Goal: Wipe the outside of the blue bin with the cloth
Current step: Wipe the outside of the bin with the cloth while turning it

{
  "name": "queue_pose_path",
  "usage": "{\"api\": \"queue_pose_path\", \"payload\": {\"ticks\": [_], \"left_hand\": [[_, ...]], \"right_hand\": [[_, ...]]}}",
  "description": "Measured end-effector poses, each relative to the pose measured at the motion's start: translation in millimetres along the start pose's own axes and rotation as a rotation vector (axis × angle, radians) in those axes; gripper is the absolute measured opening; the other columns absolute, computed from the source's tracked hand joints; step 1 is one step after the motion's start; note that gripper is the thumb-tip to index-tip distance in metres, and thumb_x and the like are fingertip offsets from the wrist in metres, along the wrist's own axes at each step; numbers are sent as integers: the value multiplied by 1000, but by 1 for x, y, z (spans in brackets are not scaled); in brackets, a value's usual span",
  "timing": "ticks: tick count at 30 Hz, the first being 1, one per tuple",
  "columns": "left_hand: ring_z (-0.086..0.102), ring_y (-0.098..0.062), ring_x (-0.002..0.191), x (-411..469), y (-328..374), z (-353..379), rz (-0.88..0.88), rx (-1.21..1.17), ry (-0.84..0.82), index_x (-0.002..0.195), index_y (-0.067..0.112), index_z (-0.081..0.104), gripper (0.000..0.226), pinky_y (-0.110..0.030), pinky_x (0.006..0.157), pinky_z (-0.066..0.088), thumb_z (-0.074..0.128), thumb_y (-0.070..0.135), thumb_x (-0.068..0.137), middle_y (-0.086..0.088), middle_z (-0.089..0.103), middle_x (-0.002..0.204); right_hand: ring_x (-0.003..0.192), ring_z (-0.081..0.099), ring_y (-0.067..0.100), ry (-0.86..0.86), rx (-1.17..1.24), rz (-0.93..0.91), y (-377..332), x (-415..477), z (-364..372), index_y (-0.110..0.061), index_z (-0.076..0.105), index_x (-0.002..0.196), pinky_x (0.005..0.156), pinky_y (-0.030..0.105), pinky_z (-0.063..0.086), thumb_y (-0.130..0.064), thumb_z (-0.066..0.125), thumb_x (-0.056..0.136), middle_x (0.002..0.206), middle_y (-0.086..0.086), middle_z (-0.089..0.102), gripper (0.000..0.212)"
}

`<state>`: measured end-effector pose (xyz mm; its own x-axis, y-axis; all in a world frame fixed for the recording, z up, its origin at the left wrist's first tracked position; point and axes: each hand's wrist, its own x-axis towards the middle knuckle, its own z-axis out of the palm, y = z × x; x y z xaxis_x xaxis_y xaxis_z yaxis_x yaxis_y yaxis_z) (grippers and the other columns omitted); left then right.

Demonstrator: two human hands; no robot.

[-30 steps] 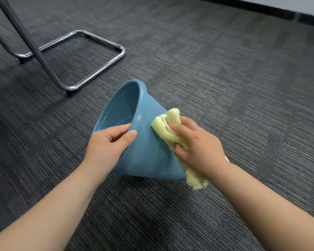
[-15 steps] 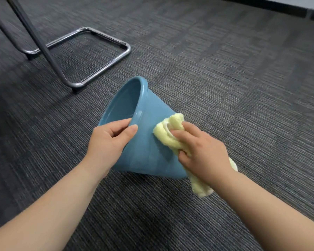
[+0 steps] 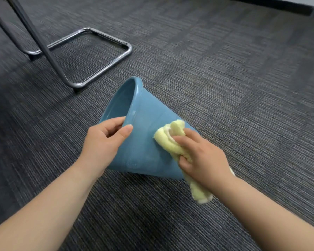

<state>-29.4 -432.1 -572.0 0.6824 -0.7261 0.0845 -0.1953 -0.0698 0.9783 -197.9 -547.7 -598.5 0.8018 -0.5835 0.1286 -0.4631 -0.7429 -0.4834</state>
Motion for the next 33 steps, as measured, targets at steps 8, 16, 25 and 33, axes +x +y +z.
{"api": "queue_pose_path", "payload": {"ticks": [8,16,25,33], "left_hand": [[61,8,65,1,0,2,8,51,1,82,38,61,31,-9,63,49,58,7,80,27,68,64],[63,6,68,3,-1,-9,-3,29,42,88,43,61,37,-11,63,51,57,8,80,27,69,68],[64,4,70,3,-6,-15,-49,-43,38,92,35,62,33,-11,64,51,54,6,82,23,71,69],[63,6,71,5,-10,-22,-92,-66,94,98,33,60,31,-11,67,51,52,7,83,24,70,69]], "right_hand": [[100,56,24,-33,-63,95,19,1,-1,-34,47,121,65,30,43,-22,56,78,133,-9,46,46],[63,66,24,-59,-47,-220,-12,-8,4,-24,63,105,44,28,50,-13,76,54,112,6,67,54],[94,59,27,-23,-75,33,9,-7,10,-33,48,123,65,33,47,-20,59,75,132,-2,49,51],[97,57,26,-68,-146,24,13,-6,15,-34,42,127,66,32,45,-21,56,79,139,-1,43,51]]}}
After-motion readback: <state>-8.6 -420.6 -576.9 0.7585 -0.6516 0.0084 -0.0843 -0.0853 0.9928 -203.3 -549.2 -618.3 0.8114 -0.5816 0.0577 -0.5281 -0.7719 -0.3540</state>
